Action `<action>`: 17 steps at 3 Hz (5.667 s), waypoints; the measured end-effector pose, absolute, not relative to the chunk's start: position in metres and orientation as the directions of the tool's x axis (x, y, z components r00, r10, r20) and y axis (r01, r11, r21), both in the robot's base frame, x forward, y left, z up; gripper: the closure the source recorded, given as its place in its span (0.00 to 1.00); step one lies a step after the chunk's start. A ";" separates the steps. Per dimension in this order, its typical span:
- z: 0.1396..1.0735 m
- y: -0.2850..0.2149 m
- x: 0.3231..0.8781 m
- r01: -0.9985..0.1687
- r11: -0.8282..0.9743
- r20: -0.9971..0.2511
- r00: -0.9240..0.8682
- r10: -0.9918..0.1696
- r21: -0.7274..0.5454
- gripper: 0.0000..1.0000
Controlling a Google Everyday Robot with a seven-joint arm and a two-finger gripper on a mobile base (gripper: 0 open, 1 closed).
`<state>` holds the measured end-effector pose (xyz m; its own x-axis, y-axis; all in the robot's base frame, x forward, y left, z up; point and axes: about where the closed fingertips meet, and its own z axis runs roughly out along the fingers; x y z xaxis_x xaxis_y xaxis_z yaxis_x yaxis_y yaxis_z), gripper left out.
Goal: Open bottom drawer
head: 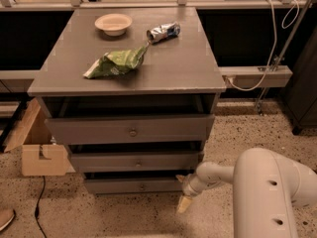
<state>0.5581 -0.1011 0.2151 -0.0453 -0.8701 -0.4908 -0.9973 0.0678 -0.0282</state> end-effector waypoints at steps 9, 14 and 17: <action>0.178 -0.084 0.549 -0.998 0.058 -0.401 -0.046 -0.915 -0.019 0.98; 0.170 -0.071 0.531 -0.999 -0.017 -0.352 0.005 -0.936 0.032 0.00; 0.165 -0.044 0.477 -0.978 -0.144 -0.350 0.084 -0.933 0.148 0.40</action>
Offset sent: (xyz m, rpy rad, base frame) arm 0.0572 -0.0290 -0.0365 -0.0715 -0.0858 -0.0457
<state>0.4765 -0.0445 0.1646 0.0841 -0.9329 -0.3501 -0.9785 -0.1437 0.1480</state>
